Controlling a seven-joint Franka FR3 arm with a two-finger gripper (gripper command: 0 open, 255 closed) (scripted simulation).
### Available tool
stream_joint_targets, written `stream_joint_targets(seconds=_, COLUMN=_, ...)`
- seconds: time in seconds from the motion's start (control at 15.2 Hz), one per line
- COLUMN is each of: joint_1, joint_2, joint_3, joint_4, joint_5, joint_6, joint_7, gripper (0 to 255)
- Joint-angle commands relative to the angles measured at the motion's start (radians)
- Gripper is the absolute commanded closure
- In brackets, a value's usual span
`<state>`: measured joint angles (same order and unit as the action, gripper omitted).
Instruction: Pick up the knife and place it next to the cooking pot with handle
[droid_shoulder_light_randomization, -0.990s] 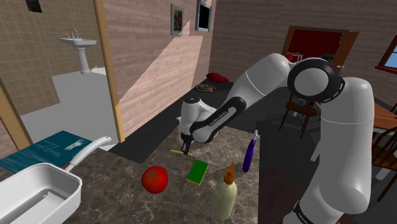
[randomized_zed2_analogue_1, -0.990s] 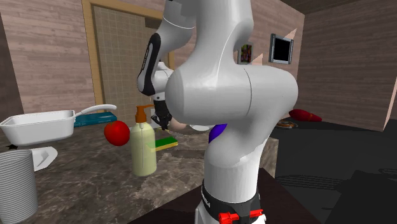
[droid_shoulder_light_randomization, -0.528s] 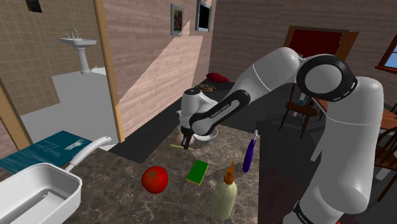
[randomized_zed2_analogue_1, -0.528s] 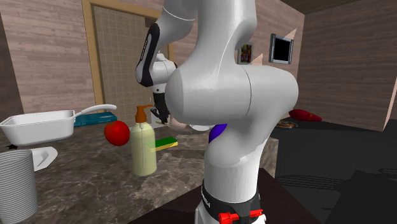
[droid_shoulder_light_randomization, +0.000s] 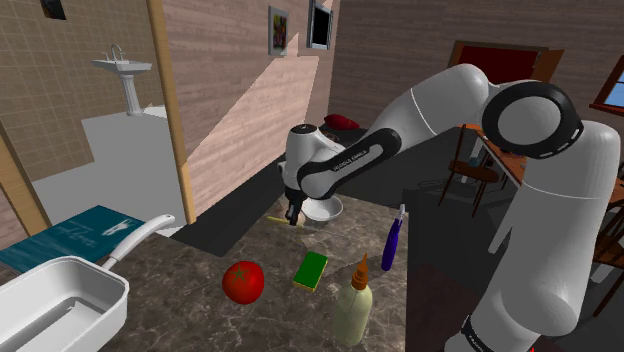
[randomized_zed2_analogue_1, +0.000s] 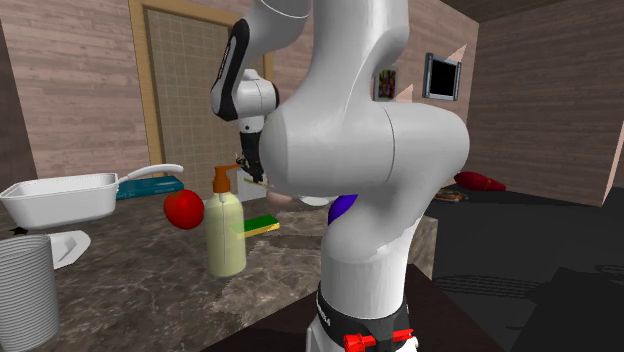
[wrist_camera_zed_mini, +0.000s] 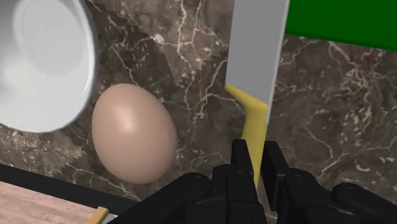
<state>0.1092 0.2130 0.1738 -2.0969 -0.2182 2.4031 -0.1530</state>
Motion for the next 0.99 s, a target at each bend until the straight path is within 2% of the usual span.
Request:
stream_joint_targets(seconds=0.0, joint_1=-0.002, joint_2=-0.019, joint_3=0.003, joint_4=0.007, joint_5=0.010, joint_6=-0.025, joint_7=-0.009, gripper=255)
stream_joint_targets(seconds=0.26, joint_1=-0.004, joint_2=-0.049, joint_3=0.007, joint_4=0.025, joint_5=0.025, joint_6=-0.072, joint_7=-0.024, gripper=255)
stream_joint_targets(seconds=0.33, joint_1=-0.005, joint_2=-0.040, joint_3=0.004, joint_4=0.020, joint_5=0.022, joint_6=-0.058, joint_7=-0.023, gripper=255)
stream_joint_targets(seconds=0.4, joint_1=-0.005, joint_2=-0.040, joint_3=0.004, joint_4=0.020, joint_5=0.022, joint_6=-0.058, joint_7=-0.023, gripper=0)
stream_joint_targets(seconds=0.92, joint_1=-0.026, joint_2=0.129, joint_3=-0.027, joint_4=-0.030, joint_5=-0.025, joint_6=0.167, joint_7=-0.039, gripper=0)
